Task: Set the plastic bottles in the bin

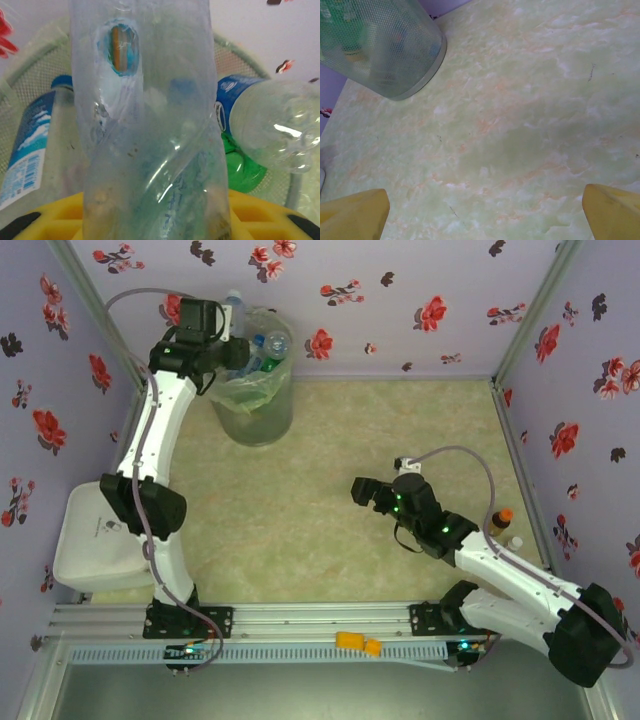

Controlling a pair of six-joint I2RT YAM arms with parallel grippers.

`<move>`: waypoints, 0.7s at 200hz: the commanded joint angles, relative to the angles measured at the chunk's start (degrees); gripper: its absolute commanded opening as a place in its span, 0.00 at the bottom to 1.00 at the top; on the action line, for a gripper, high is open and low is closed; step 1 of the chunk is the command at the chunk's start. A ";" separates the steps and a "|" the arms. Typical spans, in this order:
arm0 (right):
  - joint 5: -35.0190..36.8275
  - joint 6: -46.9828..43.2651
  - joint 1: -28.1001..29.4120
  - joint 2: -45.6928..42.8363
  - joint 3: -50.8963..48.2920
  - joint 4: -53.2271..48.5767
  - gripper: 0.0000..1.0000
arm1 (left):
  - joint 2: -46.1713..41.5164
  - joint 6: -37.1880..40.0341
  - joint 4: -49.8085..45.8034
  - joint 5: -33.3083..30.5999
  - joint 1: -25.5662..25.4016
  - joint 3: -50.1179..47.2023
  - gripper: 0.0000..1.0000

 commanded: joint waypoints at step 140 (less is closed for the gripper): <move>4.75 -1.67 -1.50 2.43 0.21 -0.76 1.00 | -21.94 -2.75 14.77 -1.07 0.68 -17.79 1.00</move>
